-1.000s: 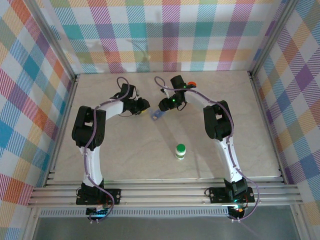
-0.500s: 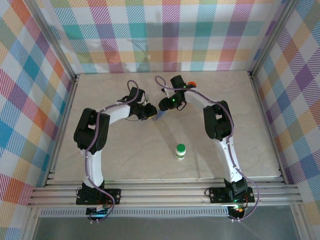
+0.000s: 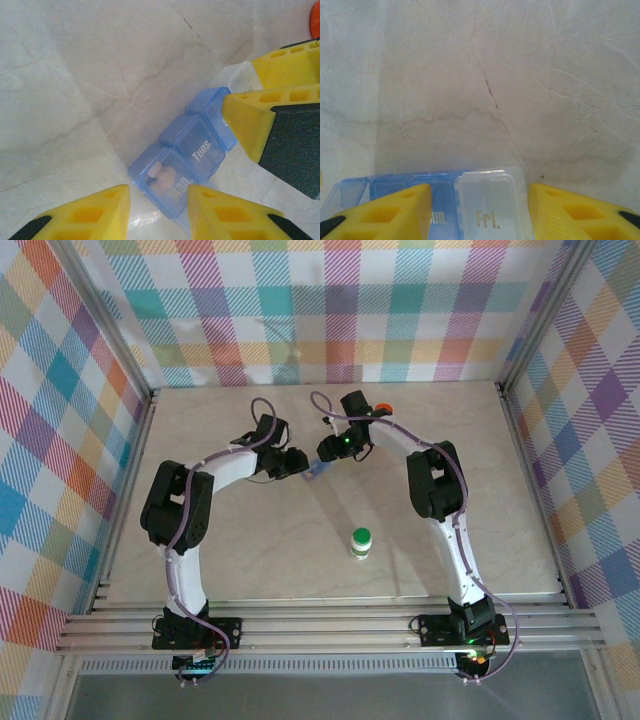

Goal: Sort the pills into containers

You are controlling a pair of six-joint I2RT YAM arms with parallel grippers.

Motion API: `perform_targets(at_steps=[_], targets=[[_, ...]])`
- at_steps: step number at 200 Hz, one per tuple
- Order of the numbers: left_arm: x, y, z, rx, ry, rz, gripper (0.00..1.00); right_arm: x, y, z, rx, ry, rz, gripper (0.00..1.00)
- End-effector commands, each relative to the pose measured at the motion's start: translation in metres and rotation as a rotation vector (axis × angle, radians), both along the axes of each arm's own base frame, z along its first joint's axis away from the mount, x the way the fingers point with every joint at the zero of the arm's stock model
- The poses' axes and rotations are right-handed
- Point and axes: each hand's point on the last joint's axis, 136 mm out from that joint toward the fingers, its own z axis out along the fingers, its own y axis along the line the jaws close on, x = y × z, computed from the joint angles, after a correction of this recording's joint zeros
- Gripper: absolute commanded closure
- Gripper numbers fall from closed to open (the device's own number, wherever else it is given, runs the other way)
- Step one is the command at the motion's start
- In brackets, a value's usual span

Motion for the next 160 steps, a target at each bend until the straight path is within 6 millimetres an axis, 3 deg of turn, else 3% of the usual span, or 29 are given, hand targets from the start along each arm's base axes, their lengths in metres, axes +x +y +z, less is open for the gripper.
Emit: perform_targets(at_steps=[1, 73, 99, 160], targets=[[-0.005, 0.005, 0.007, 0.035, -0.015, 0.003, 0.63, -0.019, -0.022, -0.036, -0.096, 0.105, -0.027, 0.47], [-0.006, -0.007, -0.001, 0.012, 0.002, -0.009, 0.63, -0.022, -0.022, -0.04, -0.096, 0.119, -0.022, 0.47], [-0.005, -0.003, -0.004, 0.044, 0.006, -0.001, 0.62, -0.022, -0.022, -0.04, -0.091, 0.122, -0.022, 0.47], [-0.029, -0.007, -0.067, 0.12, 0.115, -0.009, 0.66, -0.024, -0.023, -0.043, -0.087, 0.137, -0.026, 0.47]])
